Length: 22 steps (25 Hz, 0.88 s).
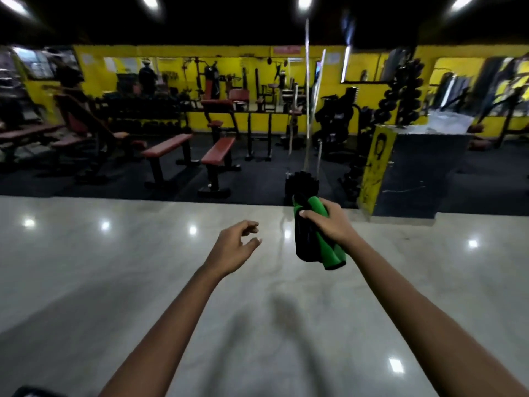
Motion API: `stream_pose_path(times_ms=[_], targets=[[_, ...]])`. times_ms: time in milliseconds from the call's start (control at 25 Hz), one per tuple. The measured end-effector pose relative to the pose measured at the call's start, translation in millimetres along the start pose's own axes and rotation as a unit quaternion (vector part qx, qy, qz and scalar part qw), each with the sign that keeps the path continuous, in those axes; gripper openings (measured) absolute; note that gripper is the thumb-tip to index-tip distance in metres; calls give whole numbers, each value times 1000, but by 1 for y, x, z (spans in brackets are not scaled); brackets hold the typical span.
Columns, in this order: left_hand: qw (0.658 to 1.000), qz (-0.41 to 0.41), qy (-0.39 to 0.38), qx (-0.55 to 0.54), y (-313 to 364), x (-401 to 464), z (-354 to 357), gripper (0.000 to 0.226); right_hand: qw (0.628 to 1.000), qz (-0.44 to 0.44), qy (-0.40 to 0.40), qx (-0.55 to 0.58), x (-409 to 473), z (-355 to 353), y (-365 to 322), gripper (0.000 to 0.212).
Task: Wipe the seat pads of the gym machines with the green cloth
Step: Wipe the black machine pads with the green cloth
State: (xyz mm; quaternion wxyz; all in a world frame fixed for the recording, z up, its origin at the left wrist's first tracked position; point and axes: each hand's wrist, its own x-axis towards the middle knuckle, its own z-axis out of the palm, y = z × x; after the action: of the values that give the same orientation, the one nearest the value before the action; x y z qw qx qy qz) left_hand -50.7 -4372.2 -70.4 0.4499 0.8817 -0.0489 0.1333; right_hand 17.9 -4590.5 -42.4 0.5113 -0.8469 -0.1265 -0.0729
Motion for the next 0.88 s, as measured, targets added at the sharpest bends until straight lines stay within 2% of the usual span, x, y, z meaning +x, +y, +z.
stream_pose_path(times_ms=[160,400,600,680,880], targets=[[996,41,-70,-38,7,87,74,33,996,56,71,16,42,-51,61,13],[965,144,-201,-87,24,213,187,32,965,163,205,-11,67,-117,128,14],[889,262,-356,-118,87,288,295,33,882,259,386,-73,49,-181,161,14],[864,278,-395,-143,110,287,334,31,849,301,428,-78,26,-199,169,18],[750,349,-531,-183,173,239,437,32,735,363,567,-80,-53,-241,185,24]])
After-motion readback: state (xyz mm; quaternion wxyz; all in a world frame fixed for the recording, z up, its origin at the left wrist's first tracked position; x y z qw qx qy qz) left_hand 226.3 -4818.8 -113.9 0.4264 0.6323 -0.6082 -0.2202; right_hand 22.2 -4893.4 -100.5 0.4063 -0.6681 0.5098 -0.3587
